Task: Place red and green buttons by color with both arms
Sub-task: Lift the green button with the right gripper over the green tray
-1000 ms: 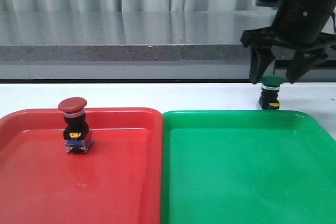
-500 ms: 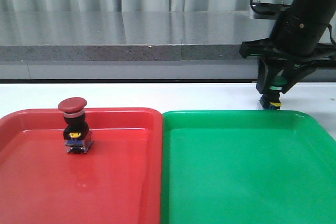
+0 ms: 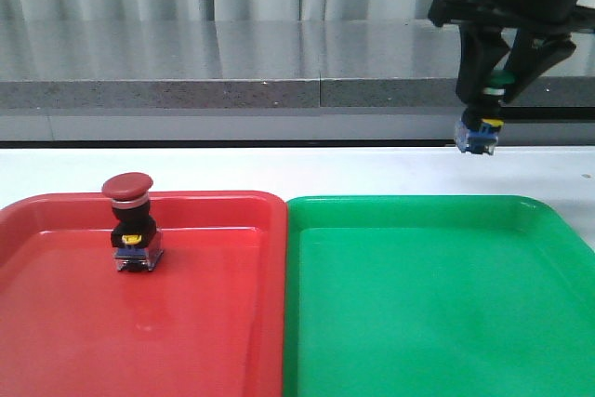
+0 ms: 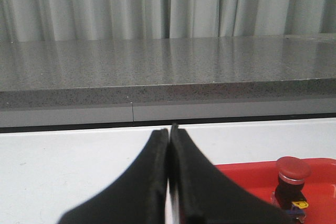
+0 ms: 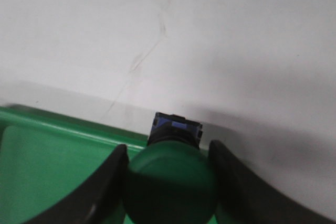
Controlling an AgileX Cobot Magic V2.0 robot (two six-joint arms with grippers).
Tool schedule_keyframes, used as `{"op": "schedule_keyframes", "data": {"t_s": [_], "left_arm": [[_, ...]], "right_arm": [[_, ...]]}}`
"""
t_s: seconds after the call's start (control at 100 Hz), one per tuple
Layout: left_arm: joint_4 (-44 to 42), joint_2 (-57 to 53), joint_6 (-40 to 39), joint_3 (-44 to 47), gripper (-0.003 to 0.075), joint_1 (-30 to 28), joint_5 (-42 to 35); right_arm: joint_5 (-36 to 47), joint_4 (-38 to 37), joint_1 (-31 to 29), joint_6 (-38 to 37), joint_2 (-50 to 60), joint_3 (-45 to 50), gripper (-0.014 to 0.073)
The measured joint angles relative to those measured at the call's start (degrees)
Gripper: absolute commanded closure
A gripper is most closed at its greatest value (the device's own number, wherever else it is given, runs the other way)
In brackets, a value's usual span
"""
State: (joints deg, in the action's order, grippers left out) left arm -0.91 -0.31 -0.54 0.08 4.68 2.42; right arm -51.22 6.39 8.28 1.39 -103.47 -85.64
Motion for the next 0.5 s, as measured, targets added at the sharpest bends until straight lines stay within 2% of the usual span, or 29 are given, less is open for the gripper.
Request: {"op": "schedule_keyframes", "data": {"t_s": [0.19,0.5], "left_arm": [[0.0,0.0,0.0,0.0,0.0739,0.0,0.0],[0.0,0.0,0.0,0.0,0.0739,0.0,0.0]], "right_arm": [[-1.3,0.0,3.28,-1.39,6.14,1.64,0.0347],[-1.57,-0.52,6.21,-6.03,16.27,14.2,0.0347]]}}
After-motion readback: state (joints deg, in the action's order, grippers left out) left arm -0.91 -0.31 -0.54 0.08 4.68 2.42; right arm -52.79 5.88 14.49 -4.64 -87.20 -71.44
